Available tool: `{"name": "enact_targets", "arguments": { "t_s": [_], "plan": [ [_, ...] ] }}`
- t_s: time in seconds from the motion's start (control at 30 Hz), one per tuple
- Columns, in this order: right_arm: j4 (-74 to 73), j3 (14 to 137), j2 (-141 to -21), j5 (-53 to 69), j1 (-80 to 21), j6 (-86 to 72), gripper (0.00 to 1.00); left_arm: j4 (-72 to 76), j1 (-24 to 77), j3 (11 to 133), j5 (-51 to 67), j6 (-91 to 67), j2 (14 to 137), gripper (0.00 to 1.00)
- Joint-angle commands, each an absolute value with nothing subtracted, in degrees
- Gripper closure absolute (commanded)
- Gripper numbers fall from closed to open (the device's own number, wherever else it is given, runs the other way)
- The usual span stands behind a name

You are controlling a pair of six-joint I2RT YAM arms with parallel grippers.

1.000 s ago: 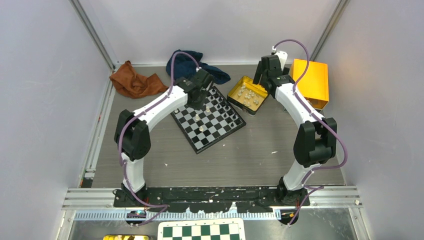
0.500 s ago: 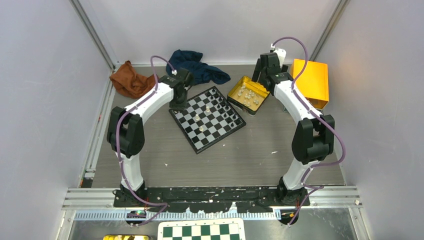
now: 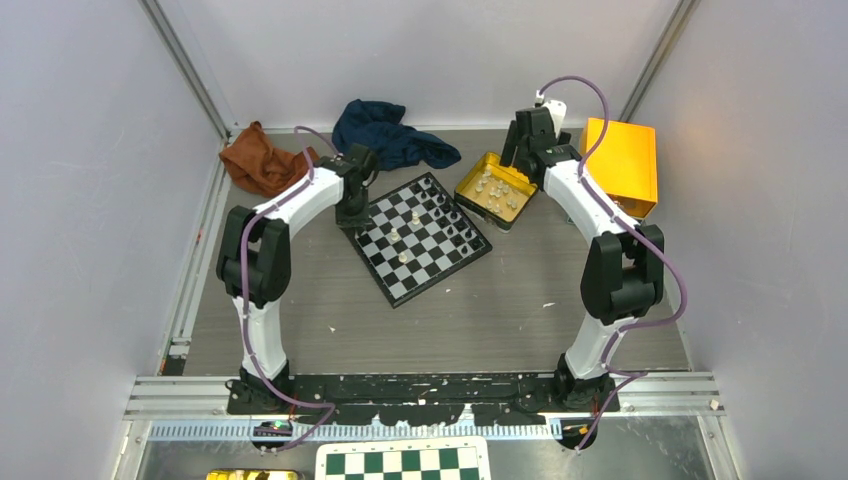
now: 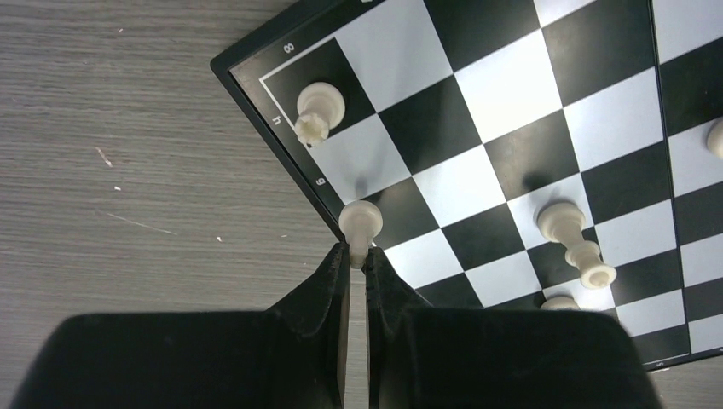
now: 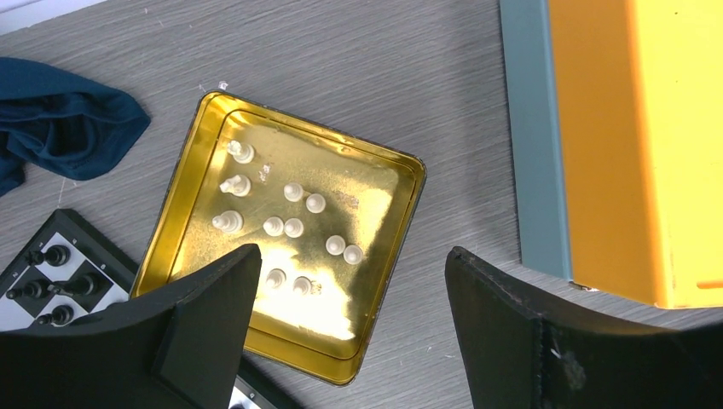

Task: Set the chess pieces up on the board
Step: Place the chess piece on the chessboard.

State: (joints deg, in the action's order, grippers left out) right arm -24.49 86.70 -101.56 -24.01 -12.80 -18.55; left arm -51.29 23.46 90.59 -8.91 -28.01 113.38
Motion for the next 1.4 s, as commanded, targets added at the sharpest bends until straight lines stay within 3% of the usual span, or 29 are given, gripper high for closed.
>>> {"name": "enact_targets", "arguments": {
  "t_s": [0.0, 1.37],
  "plan": [
    [-23.03, 89.3, -101.33, -24.08, -13.22, -18.37, 0.16, -48.75, 22.47, 90.88, -7.71, -28.99, 113.91, 1.0],
    [-23.12, 88.96, -101.69, -24.34, -13.19, -17.8, 0.15, -45.35, 21.8, 89.33, -9.89, -28.82, 115.13, 1.0]
  ]
}}
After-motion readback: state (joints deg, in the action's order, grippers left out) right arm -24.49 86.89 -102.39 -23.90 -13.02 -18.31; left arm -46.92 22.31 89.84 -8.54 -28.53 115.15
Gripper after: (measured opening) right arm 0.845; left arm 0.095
